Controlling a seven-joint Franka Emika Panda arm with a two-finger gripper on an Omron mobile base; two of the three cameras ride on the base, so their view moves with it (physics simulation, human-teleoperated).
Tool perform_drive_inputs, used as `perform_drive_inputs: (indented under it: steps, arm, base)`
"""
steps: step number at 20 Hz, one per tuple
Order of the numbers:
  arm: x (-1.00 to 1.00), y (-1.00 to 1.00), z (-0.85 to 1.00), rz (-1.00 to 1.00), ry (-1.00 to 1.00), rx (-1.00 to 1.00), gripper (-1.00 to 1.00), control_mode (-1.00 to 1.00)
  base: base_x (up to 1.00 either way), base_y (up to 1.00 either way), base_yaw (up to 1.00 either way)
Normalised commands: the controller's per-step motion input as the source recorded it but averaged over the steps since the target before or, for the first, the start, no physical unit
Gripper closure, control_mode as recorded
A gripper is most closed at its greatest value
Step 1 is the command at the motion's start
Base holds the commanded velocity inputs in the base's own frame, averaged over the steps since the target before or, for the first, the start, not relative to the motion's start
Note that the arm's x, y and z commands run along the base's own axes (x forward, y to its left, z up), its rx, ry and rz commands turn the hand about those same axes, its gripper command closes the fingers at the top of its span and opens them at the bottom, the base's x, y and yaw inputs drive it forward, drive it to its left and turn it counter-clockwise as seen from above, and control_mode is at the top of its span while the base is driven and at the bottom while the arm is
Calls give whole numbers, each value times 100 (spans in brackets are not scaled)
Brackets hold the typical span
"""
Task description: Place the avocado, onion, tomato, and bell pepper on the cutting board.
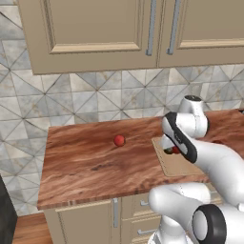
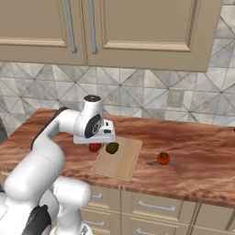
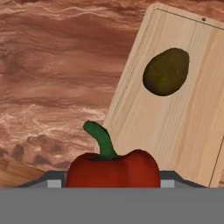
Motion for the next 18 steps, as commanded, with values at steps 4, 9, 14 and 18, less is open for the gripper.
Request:
perform_drive_inputs:
  steps: [4,9,14,18]
  arm:
    - [2,-31,-16,0,7,0,100,-100]
    - [14,-27,-22,0,8,0,100,-100]
    - [8,-10,-29,0,5,0,100,-100]
    - [9,0,-36,0,5,0,100,-100]
  base:
    - [0,0,0]
    - [0,0,0]
    - [0,0,0]
    - [0,0,0]
